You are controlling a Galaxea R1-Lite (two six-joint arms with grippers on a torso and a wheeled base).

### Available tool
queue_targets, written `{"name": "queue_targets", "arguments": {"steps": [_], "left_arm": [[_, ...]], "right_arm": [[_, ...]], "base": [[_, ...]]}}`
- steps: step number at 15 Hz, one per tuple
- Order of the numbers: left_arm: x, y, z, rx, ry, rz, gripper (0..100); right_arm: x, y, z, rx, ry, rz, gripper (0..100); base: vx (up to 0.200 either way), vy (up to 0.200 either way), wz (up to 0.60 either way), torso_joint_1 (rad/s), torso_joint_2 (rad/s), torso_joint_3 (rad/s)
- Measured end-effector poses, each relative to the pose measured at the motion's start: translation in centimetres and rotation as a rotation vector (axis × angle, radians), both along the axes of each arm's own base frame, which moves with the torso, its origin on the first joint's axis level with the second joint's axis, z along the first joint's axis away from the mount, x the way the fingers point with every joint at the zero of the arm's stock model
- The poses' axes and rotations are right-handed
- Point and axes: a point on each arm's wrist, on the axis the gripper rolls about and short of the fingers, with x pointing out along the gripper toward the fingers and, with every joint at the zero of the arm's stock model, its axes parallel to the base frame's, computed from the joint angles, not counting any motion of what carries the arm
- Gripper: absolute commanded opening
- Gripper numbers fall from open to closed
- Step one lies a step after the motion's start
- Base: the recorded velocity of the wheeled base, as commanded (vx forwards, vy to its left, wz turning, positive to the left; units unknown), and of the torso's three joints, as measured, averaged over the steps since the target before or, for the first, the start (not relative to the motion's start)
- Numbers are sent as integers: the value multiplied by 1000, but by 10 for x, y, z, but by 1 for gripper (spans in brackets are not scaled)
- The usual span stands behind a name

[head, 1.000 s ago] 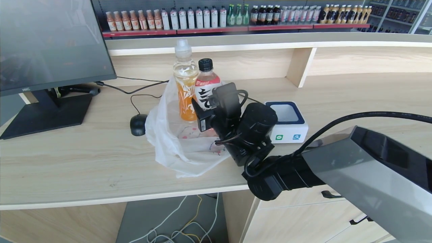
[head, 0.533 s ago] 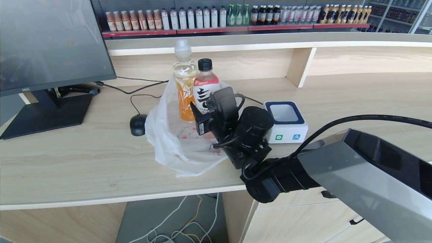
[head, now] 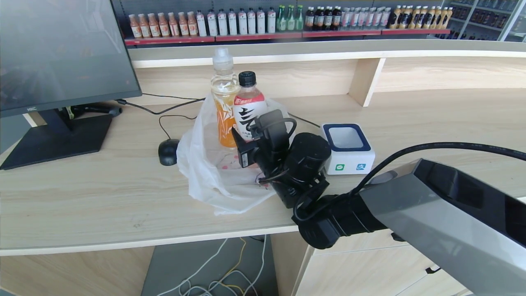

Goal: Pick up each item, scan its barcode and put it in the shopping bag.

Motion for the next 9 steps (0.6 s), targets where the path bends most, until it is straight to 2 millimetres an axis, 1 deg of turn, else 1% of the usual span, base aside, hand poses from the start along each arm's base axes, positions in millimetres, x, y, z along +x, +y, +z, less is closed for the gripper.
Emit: {"name": "queue_targets", "arguments": {"steps": [2,3,9], "left_arm": [[0,0,0,0,0,0,100],[0,0,0,0,0,0,100],[0,0,0,0,0,0,100]], "right_arm": [[0,0,0,2,3,2,0],[0,0,-1,8,7,3,100],[-1,0,2,29,-8,4,100]], "base": [[0,0,0,0,0,0],[0,0,0,0,0,0],[0,0,0,0,0,0]]}}
